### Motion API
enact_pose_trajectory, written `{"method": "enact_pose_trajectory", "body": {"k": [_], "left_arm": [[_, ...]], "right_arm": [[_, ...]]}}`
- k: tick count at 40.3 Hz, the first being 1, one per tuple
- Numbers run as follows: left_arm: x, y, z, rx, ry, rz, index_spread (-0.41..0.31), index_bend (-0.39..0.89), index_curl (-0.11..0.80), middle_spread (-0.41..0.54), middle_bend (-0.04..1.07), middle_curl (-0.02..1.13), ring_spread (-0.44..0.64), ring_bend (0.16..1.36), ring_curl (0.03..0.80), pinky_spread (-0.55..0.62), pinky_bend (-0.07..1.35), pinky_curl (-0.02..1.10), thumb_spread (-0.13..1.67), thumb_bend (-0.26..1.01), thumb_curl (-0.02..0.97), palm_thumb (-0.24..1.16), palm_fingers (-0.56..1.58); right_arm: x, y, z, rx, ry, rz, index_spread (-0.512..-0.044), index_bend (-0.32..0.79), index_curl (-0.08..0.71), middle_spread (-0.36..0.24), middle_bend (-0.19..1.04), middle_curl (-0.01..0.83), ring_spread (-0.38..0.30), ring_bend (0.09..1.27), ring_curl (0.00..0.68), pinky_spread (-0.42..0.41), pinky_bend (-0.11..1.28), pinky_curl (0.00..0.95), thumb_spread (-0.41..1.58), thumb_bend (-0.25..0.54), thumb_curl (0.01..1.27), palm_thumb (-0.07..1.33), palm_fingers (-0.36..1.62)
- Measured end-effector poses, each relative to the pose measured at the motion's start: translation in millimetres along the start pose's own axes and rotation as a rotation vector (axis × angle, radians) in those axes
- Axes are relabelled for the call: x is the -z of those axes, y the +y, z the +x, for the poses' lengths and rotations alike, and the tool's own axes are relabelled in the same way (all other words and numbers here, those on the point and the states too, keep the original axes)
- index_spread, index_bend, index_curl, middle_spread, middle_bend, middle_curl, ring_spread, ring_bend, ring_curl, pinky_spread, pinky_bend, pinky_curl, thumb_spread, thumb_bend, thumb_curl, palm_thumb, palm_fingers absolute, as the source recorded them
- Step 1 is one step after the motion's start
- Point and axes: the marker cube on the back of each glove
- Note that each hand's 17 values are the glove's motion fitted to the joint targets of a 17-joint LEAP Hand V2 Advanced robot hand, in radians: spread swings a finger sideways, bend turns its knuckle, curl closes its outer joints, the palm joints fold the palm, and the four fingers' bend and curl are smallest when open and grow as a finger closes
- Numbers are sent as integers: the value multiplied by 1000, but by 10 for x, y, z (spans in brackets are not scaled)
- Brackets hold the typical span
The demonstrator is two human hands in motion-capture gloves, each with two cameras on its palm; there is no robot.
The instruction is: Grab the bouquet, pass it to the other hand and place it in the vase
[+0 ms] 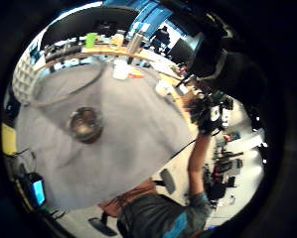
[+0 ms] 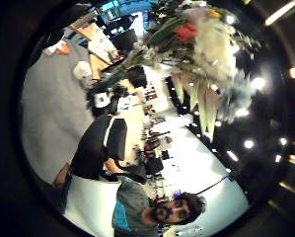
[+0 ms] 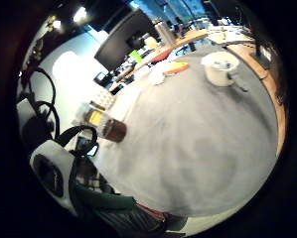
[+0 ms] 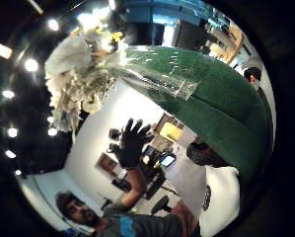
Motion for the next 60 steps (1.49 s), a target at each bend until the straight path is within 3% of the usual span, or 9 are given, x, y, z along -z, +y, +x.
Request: {"method": "enact_pose_trajectory", "body": {"k": [12,20,24,29,31,37,48,55,60], "left_arm": [[-425,-485,368,-29,209,-14,-69,126,220,-59,285,392,44,689,307,198,468,358,1021,14,343,471,540],[-553,-747,302,-31,382,-38,-110,143,245,-128,271,398,-64,677,313,106,414,355,968,-1,372,577,685],[-565,-803,267,-2,435,-29,-133,114,246,-162,239,381,-112,656,302,43,395,341,953,-19,379,607,736],[-565,-818,266,26,483,-16,-202,143,272,-246,277,396,-233,642,316,-131,401,354,946,10,406,720,1080],[-569,-814,273,42,489,-18,-229,115,273,-286,382,440,-282,675,344,-216,440,378,929,17,424,760,1302],[-575,-838,290,35,475,-43,-265,154,296,-335,565,515,-327,767,398,-307,459,408,997,-19,412,739,1409],[-161,-807,684,-56,418,-26,-301,211,376,-367,678,587,-351,855,456,-360,497,441,1102,-17,368,719,1361],[429,-910,692,-157,321,89,-308,219,417,-372,698,605,-357,871,472,-369,515,459,1130,-18,347,712,1333],[1097,-980,364,-181,256,200,-311,219,440,-370,707,615,-355,872,479,-370,524,468,1140,-18,336,708,1321]], "right_arm": [[-625,169,-371,-61,-239,-152,-236,198,552,-156,729,612,-197,951,542,-297,735,475,724,-25,656,960,1358],[-955,159,-379,96,-322,-198,-237,193,563,-156,729,615,-197,951,542,-299,728,473,736,-25,664,959,1358],[-1050,205,-307,11,-321,-235,-238,192,567,-156,729,616,-197,945,539,-300,729,472,740,-25,667,958,1356],[-1075,183,-330,102,-292,-234,-238,193,573,-157,727,619,-197,944,539,-302,723,469,742,-25,671,957,1353],[-1096,141,-312,190,-303,-226,-238,189,573,-154,726,618,-197,943,540,-303,722,469,744,-27,670,954,1349],[-1090,229,-293,-32,-275,-321,-241,191,576,-152,724,618,-196,932,537,-304,710,464,747,-26,671,952,1345],[-578,353,-293,-19,158,-651,-251,125,519,-128,574,556,-175,774,482,-169,643,438,789,-34,649,926,1066],[-68,311,-228,-60,571,-629,-253,125,481,-104,497,527,-141,645,445,-51,564,423,883,-22,617,914,976],[181,208,-69,-112,645,-572,-255,129,462,-91,460,515,-106,557,422,33,525,412,936,-22,600,902,925]]}}
